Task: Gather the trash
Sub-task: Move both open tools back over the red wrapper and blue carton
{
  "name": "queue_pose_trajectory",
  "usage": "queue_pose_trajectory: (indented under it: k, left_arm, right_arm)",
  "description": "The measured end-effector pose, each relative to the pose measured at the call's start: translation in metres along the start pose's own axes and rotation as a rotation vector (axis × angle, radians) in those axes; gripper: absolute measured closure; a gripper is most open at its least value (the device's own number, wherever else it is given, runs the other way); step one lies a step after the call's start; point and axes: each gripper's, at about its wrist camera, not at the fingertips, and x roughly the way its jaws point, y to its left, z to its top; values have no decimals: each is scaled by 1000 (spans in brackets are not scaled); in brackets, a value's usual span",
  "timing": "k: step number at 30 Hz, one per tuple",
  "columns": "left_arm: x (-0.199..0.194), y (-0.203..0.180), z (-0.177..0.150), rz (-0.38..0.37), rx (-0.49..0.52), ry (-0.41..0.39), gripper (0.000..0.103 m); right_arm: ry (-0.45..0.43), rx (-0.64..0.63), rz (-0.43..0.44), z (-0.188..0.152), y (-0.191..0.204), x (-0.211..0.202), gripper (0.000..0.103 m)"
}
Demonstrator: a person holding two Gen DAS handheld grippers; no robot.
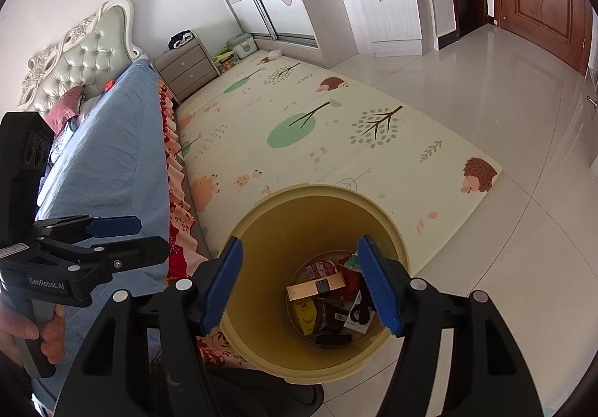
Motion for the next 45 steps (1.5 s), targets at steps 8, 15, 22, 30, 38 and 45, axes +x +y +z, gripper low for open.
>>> queue_pose_trajectory:
  k: [8, 15, 22, 30, 38, 45]
  left_arm:
    - [-83, 17, -16, 33, 4, -167, 14]
    - [-165, 70, -59, 170, -46, -312, 13]
    - [-244, 147, -125, 318, -175, -408, 10]
    - [-319, 234, -205, 529, -334, -465, 9]
    - [-368, 306, -272, 612, -470, -496, 9]
    - [-381, 358, -302, 639, -510, -481, 8]
  right_arm:
    - [-77, -86, 41, 14, 54, -34, 40]
    - [-126, -241, 169, 16, 144, -51, 40]
    - [-118, -422, 321, 7, 257, -48, 40]
    - [-84, -592, 469, -18, 383, -37, 40]
    - [-48, -708, 568, -39, 484, -28, 40]
    - [-11, -821, 592, -58, 556, -13, 40]
